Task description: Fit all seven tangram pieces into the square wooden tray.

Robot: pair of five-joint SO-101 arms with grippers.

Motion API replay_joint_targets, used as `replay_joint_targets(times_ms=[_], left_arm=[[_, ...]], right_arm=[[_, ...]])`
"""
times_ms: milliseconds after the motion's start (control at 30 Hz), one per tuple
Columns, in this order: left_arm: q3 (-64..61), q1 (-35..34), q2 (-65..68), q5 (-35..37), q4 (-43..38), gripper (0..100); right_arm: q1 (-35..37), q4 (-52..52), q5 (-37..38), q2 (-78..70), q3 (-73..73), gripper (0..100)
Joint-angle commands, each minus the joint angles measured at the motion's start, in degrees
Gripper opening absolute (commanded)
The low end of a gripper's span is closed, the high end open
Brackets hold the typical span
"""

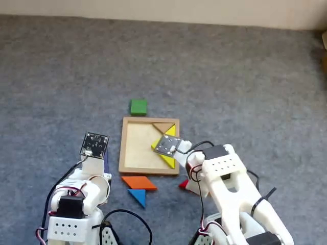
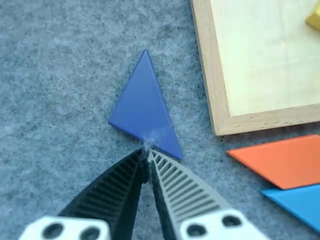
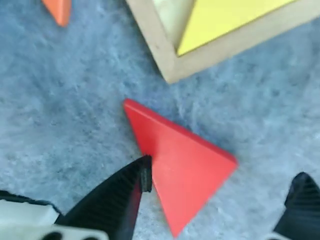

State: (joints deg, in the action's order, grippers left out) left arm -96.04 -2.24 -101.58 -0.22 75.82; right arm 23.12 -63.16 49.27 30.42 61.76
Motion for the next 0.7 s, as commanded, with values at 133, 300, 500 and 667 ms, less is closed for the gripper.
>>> replay_joint_targets(times_ms=[133, 300, 500, 667], left_arm=[[-1.2, 0.4, -2.3, -0.3, 0.2, 0], [-1.2, 0.4, -2.3, -0.3, 0.2, 0], [-1.2, 0.4, -2.3, -0.3, 0.2, 0], [-1.2, 0.4, -2.3, -0.3, 0.2, 0]], right_arm=[[0.5, 2.5, 3.3, 0.5, -0.1, 32.7], [0.5, 2.2, 3.3, 0.5, 0.0, 32.1], [0.7, 2.5, 3.3, 0.4, 2.2, 32.1], [0.6, 2.5, 3.3, 0.4, 3.6, 32.1]])
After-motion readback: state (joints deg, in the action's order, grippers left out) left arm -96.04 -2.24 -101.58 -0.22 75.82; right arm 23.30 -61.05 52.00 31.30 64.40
